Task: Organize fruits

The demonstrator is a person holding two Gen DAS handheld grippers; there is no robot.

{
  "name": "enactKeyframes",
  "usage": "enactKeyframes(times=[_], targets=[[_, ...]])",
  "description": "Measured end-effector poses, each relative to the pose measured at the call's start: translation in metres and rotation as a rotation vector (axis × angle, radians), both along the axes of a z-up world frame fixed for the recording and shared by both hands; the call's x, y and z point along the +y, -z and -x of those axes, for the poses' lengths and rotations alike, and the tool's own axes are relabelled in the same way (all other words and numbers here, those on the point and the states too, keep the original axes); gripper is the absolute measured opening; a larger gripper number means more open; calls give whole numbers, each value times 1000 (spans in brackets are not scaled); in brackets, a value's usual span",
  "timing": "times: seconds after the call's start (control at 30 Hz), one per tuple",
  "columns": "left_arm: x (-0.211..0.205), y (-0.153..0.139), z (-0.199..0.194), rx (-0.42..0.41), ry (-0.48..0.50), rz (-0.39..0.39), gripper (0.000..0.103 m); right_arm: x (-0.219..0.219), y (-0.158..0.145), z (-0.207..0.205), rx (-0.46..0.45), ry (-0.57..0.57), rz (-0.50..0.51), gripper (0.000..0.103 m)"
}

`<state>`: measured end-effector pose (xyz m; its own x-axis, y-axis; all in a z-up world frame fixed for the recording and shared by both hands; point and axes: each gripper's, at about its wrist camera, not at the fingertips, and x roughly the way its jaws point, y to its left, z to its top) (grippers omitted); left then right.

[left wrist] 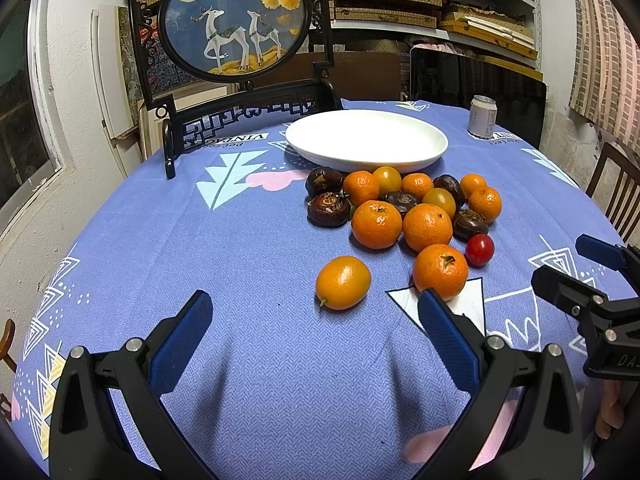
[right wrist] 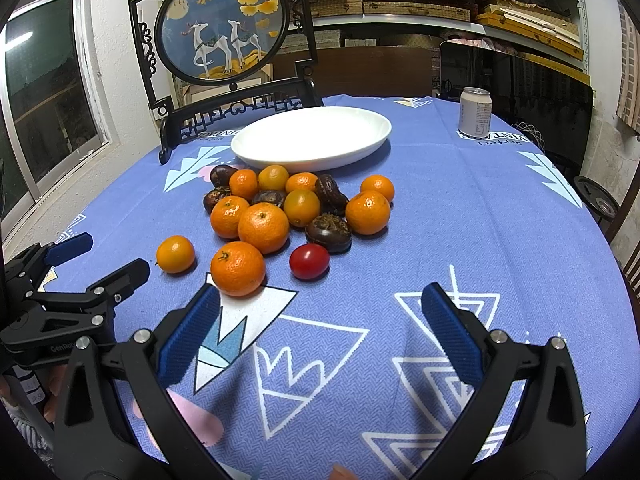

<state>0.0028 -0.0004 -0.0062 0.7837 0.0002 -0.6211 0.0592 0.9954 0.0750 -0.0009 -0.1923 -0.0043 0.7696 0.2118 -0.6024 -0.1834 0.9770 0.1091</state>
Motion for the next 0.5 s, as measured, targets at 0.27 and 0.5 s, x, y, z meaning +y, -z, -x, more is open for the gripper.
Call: enactKeyframes(times=[0.27, 0.5], targets=[[0, 0, 0, 0, 0, 0, 102, 0, 0, 0, 0, 0, 0, 101], [-2, 2, 1, 2, 3, -1, 102, 0, 0, 0, 0, 0, 0, 101]])
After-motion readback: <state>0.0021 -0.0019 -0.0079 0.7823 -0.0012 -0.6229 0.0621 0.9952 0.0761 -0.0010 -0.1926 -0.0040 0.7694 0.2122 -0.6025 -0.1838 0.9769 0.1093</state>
